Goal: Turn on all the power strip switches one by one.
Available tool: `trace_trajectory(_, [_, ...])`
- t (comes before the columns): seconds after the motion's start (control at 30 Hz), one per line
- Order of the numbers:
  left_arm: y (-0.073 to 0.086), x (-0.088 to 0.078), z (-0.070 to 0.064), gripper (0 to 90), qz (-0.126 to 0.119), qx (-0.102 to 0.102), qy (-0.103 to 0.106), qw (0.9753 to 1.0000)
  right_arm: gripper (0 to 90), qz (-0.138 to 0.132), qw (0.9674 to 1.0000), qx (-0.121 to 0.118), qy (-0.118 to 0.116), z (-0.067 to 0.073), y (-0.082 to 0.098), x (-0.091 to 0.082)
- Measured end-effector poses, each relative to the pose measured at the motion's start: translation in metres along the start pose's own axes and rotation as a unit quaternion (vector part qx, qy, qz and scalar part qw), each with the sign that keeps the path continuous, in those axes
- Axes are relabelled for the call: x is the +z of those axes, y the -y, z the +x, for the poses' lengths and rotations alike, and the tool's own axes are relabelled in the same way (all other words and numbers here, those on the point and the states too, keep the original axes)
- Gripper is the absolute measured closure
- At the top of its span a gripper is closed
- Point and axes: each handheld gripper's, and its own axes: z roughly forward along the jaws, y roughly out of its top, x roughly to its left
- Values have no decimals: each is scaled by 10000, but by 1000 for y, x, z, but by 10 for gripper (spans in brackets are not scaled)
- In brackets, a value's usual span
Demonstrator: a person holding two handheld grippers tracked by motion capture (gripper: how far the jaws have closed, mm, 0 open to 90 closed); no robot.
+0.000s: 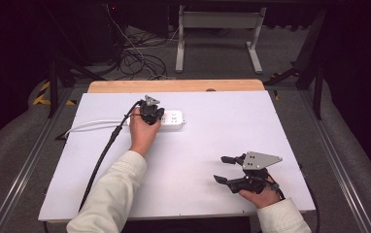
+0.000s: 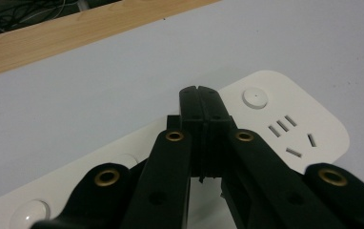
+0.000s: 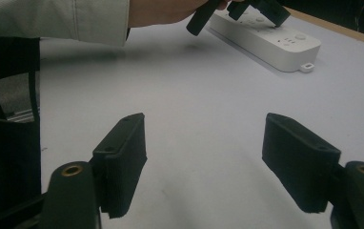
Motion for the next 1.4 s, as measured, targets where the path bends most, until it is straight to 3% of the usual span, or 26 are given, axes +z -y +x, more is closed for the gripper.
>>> trace_trajectory(0.23, [1,1,-4,899,-17,143,-121,9998,315,0,10000,-1,-9,0,0,0])
trace_trajectory(0.33, [2,2,-7,899,-64,140,-46,9999,315,14,10000,-10,-4,0,0,0])
trace_trajectory(0.63, [2,2,-11,900,-16,377,-317,9988,316,16,10000,-11,3,0,0,0])
trace_trajectory(0.77, [3,2,-7,900,-22,172,-245,9995,315,10,10000,-9,-4,0,0,0])
trace_trajectory(1.4, [-2,4,-11,900,221,233,-366,9988,315,5,10000,2,-23,0,0,0])
